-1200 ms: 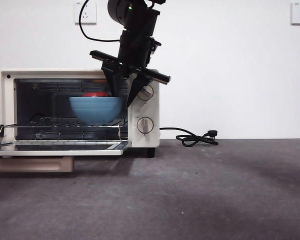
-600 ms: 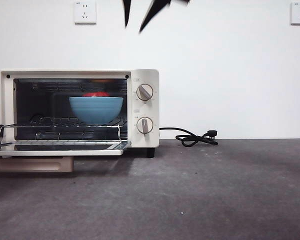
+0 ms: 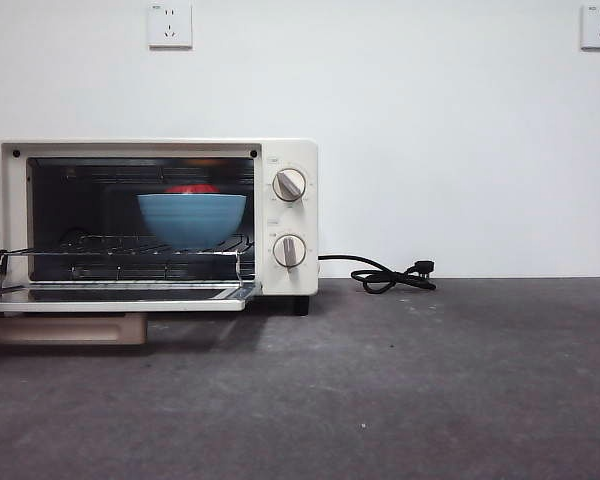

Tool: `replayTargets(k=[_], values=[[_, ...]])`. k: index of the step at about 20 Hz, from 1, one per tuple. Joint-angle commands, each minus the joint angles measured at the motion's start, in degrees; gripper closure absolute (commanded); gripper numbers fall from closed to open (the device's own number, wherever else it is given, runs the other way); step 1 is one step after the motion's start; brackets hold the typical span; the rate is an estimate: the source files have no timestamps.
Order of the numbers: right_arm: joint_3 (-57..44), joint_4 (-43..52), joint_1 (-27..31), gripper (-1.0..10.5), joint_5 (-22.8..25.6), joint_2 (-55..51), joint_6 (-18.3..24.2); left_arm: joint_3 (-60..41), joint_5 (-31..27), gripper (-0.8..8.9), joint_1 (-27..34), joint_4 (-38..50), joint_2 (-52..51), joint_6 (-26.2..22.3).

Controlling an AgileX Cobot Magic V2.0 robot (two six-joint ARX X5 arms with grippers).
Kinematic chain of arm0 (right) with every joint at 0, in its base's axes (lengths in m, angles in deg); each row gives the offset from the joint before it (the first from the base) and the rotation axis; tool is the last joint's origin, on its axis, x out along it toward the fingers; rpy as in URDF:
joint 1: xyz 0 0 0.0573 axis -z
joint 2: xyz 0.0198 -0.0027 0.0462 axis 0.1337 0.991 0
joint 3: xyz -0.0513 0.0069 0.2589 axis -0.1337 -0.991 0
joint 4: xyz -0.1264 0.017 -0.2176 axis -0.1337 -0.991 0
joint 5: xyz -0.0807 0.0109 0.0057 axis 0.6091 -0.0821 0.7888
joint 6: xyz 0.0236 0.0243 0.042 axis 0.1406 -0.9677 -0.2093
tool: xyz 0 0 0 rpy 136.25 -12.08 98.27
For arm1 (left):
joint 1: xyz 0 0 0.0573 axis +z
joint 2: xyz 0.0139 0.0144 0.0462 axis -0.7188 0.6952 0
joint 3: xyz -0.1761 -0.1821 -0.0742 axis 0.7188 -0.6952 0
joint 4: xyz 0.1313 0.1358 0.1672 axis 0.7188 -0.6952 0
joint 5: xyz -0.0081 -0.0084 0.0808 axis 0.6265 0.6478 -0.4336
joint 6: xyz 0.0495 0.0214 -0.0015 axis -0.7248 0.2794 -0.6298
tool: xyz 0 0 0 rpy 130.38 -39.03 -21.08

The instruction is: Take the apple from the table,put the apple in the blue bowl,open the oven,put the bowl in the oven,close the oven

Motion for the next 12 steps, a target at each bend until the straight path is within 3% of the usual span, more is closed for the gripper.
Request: replayTargets(k=[1,5,10,12], values=[[-5.09,-1.46,-0.28,9.5,-0.13,-5.53,0.61,-0.39,1.03,8.22,5.70,1.73,4.09,-0.59],[-23.28,-1.44,-0.26,9.5,3.45,-19.76,0.48,-0.39,1.09,8.22,12.28,3.50,13.18,1.44],[-46.97,-1.40,-0.26,9.5,3.93,-38.64,-0.70,-0.39,1.22,8.22,14.36,7.41,22.69,2.71],[-54.51,0.17,-0.26,9.5,3.50,-45.42,-2.64,-0.39,5.70,8.22,15.21,10.62,25.51,3.63]])
